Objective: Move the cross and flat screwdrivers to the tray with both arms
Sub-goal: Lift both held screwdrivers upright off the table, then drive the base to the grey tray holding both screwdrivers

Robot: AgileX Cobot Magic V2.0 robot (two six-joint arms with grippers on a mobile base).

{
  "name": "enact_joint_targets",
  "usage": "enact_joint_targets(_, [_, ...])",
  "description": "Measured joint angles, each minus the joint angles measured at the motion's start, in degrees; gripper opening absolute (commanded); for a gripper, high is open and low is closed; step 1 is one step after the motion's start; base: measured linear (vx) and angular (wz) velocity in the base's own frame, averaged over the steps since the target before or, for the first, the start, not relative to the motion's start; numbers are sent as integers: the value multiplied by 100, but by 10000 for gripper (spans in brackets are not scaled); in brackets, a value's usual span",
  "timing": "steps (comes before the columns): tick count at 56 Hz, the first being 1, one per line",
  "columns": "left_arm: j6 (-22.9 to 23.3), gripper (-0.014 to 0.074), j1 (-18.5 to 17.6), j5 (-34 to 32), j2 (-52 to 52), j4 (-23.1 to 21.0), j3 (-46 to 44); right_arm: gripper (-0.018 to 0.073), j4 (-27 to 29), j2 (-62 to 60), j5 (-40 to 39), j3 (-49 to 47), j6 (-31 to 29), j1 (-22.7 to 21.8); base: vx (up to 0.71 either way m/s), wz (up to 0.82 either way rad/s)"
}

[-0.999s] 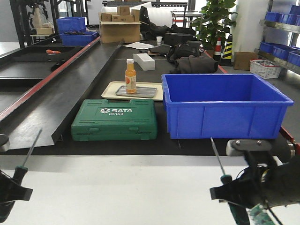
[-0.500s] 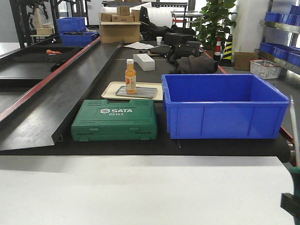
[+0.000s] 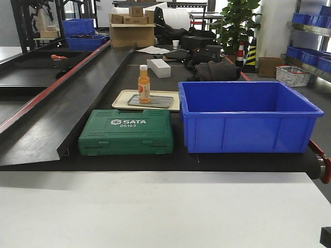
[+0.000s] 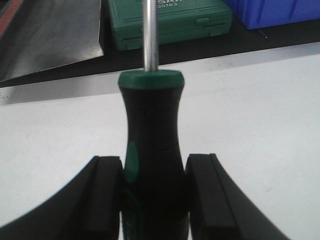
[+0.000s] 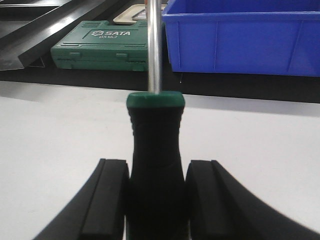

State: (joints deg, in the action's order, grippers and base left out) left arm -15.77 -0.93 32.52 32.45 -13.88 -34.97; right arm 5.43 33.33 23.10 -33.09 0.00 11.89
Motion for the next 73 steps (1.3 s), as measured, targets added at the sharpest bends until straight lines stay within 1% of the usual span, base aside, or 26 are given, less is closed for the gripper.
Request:
enact_joint_targets(49, [0,3,0,-35,0,0,4,-8,0,0,18,0,0,0,-2,-1])
enact_joint_targets(73, [4,3,0,-35,0,0,4,-8,0,0,24,0,0,0,-20,-29])
